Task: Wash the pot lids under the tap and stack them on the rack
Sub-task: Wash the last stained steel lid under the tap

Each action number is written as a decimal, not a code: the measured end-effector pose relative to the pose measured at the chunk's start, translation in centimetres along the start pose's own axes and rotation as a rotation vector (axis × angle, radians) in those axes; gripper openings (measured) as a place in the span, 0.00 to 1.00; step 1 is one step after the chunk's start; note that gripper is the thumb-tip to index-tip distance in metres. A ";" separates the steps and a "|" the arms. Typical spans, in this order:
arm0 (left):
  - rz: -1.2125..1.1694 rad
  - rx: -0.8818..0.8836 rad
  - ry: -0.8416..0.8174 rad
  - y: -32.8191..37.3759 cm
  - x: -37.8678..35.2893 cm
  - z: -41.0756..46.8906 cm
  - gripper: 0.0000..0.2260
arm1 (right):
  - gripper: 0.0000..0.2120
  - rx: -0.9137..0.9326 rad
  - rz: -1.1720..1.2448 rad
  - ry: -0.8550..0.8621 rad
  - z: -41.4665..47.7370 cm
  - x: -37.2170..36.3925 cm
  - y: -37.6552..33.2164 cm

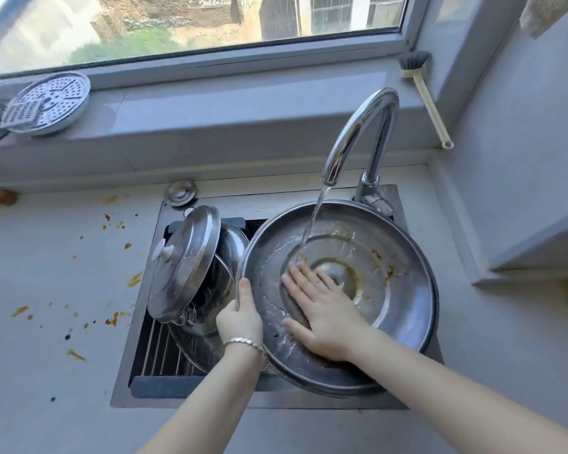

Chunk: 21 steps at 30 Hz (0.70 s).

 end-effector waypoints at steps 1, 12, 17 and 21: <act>-0.017 0.004 0.009 0.1 0.3 0.1 0.22 | 0.38 0.026 -0.026 -0.023 -0.4 0.0 0.1; -0.008 0.024 0.042 1.2 1.4 -0.4 0.24 | 0.40 0.086 -0.007 -0.074 0.9 1.4 -0.1; 0.046 0.010 0.082 0.8 2.4 0.4 0.23 | 0.41 -0.082 -0.019 -0.005 0.3 3.0 3.6; 0.041 0.030 0.086 1.1 2.4 0.4 0.22 | 0.43 -0.012 -0.023 -0.090 0.2 1.9 0.8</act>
Point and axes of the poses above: each hand's wrist, its own z-axis towards the middle knuckle, its own x-axis out of the back of the hand, y = z × x, the point moved 5 cm from there along z, towards the middle knuckle, and after that the axes turned 7 degrees about z, right-handed, at the moved point
